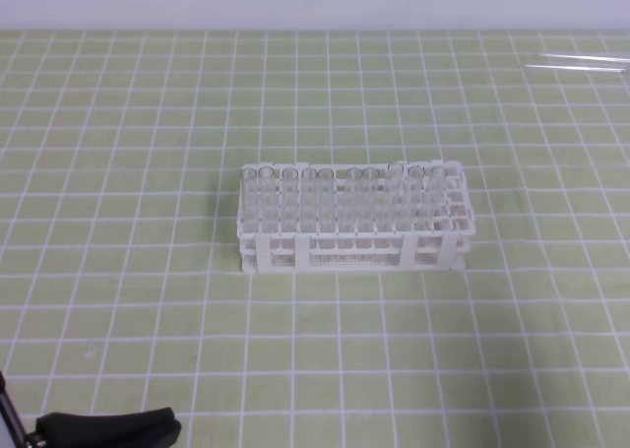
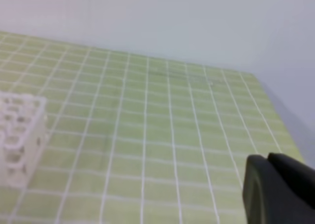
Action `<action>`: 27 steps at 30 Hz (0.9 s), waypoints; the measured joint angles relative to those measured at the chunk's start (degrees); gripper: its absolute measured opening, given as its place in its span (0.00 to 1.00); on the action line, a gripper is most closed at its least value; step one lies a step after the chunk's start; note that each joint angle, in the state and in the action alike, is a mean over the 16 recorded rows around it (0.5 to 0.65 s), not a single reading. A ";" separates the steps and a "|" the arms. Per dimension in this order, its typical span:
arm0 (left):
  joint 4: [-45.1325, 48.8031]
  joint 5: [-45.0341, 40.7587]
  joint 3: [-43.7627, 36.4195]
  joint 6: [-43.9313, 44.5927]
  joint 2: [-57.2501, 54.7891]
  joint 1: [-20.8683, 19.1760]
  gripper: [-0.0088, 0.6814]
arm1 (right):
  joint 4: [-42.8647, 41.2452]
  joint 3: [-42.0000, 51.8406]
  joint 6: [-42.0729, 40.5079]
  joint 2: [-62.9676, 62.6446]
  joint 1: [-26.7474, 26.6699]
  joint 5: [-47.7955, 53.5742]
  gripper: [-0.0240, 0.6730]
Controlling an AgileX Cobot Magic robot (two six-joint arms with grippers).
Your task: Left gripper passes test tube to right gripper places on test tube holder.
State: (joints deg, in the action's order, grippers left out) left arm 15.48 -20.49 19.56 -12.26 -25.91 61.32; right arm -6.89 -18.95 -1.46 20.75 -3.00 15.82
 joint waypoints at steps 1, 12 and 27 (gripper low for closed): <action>0.00 0.05 0.00 0.00 0.00 0.00 0.01 | 0.55 2.23 0.00 -1.38 0.77 -1.19 0.01; -0.03 0.16 0.03 0.00 0.05 0.02 0.01 | 5.30 17.26 0.02 -11.41 3.75 -5.57 0.01; -0.05 -0.19 0.06 0.00 0.09 0.03 0.01 | 8.53 18.99 0.10 -20.11 3.75 -0.16 0.01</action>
State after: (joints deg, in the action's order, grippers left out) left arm 15.43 -20.68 19.61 -12.26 -25.82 61.35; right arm 1.64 0.03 -1.37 0.64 0.75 15.66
